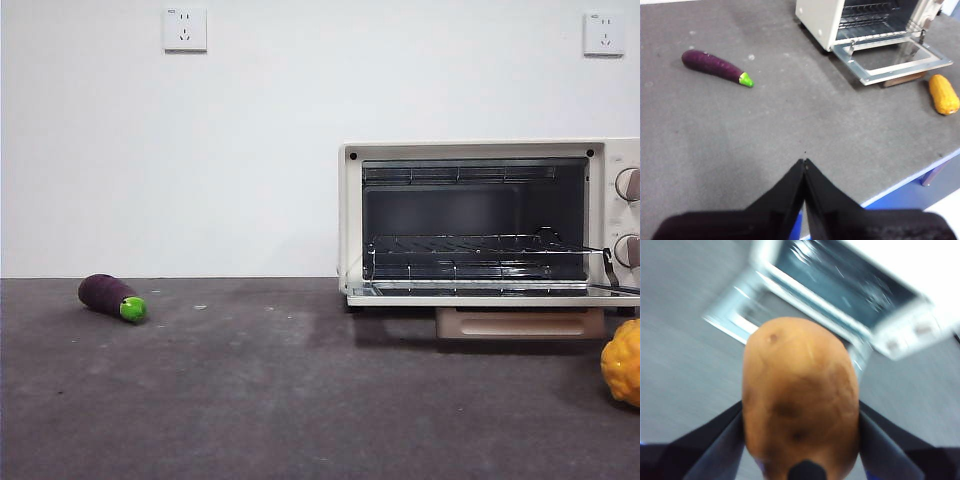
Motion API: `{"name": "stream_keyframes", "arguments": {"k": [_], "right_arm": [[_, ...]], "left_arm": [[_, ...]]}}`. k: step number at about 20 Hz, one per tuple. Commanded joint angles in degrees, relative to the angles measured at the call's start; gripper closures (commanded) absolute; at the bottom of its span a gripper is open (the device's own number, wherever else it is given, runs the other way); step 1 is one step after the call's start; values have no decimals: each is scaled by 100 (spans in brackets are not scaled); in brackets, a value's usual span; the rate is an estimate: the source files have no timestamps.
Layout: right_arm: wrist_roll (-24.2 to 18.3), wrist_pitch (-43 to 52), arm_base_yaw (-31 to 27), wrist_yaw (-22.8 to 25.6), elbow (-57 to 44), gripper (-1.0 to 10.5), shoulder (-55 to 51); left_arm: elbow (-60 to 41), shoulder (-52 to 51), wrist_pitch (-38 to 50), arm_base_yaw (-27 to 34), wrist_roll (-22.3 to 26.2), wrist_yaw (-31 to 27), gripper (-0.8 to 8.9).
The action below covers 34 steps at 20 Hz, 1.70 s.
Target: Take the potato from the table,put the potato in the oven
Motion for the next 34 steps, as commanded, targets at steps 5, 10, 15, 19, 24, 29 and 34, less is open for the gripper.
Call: {"name": "stream_keyframes", "arguments": {"k": [5, 10, 15, 19, 24, 29, 34], "right_arm": [[-330, 1836, -472, -260, -1777, 919, -118], [-356, 4065, -1421, -1163, -2570, 918, 61], [-358, 5300, -2549, -2240, -2647, 918, 994], [-352, 6234, -2933, -2282, -2647, 918, 1821], [-354, 7309, -3158, -2282, -2645, 918, 2385], [-354, 7962, -3265, -2269, -2636, 914, 2688], [-341, 8203, -3373, -2218, -2284, 913, 3128]], "left_arm": [[-63, -28, 17, -15, -63, 11, 818], [-63, -28, 17, -13, -63, 317, 818], [-63, -28, 17, -15, -35, 225, 818], [-63, -28, 20, -15, 20, 225, 818], [-63, -28, 20, -15, 66, 227, 818], [-63, -28, 20, -15, 66, 227, 818], [-63, -28, 17, -15, 83, 227, 818]]}}
